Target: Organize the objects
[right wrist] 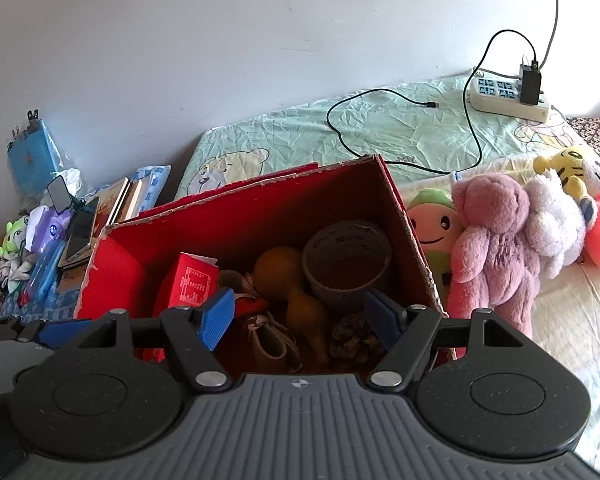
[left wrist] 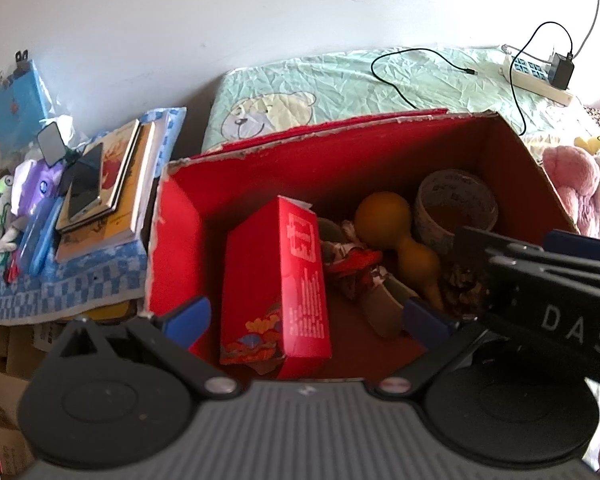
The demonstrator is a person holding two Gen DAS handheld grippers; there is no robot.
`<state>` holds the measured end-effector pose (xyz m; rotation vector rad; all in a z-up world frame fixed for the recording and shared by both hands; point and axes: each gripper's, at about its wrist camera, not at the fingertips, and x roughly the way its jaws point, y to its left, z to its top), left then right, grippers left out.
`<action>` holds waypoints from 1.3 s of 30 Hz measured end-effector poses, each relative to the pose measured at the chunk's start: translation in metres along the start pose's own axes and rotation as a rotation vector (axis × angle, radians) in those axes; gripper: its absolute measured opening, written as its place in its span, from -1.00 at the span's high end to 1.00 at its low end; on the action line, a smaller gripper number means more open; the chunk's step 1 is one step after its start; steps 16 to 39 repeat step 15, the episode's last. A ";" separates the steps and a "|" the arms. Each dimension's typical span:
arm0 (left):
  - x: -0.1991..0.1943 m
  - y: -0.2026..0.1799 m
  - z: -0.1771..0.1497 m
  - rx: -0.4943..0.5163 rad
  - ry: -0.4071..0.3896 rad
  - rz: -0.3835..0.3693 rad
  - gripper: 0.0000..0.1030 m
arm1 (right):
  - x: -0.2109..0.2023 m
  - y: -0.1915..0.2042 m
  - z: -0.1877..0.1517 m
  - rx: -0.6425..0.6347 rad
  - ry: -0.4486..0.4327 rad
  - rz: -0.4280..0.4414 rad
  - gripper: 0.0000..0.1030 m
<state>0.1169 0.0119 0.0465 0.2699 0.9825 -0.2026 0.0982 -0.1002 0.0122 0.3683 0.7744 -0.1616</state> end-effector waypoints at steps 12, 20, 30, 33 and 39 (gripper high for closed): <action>0.008 0.008 0.001 -0.083 0.013 0.010 -0.99 | 0.017 0.003 0.008 -0.059 0.031 0.039 -0.44; 0.008 0.008 -0.001 -0.093 0.007 -0.003 -0.99 | 0.019 0.003 0.008 -0.069 0.042 0.050 -0.44; 0.008 0.008 -0.001 -0.093 0.007 -0.003 -0.99 | 0.019 0.003 0.008 -0.069 0.042 0.050 -0.44; 0.008 0.008 -0.001 -0.093 0.007 -0.003 -0.99 | 0.019 0.003 0.008 -0.069 0.042 0.050 -0.44; 0.008 0.008 -0.001 -0.093 0.007 -0.003 -0.99 | 0.019 0.003 0.008 -0.069 0.042 0.050 -0.44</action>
